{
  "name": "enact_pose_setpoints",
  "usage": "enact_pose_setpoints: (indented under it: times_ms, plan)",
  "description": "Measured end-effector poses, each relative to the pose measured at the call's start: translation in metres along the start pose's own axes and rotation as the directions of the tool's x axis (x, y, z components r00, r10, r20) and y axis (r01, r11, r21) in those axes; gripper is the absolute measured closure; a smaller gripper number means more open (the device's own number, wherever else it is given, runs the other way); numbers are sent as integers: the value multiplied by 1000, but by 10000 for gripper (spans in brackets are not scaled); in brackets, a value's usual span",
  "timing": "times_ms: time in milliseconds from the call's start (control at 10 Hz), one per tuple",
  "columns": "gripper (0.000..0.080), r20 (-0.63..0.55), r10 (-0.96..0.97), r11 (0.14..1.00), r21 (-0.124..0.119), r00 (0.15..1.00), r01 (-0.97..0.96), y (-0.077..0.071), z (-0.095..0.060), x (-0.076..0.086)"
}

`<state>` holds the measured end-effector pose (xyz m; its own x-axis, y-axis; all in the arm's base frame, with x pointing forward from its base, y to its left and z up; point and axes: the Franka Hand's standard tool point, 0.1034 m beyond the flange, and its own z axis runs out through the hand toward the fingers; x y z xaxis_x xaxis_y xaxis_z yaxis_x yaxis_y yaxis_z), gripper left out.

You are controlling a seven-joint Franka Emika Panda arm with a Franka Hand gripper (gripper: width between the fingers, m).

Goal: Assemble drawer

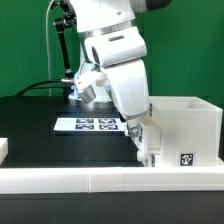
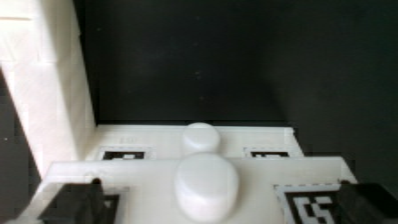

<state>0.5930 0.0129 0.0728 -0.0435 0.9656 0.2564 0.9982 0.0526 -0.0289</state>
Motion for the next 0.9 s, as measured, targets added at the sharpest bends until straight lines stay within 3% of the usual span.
enact_pose_setpoints:
  times_ms: [900]
  plan:
    - [150,24,41,999,0,999,-41,1,1,4]
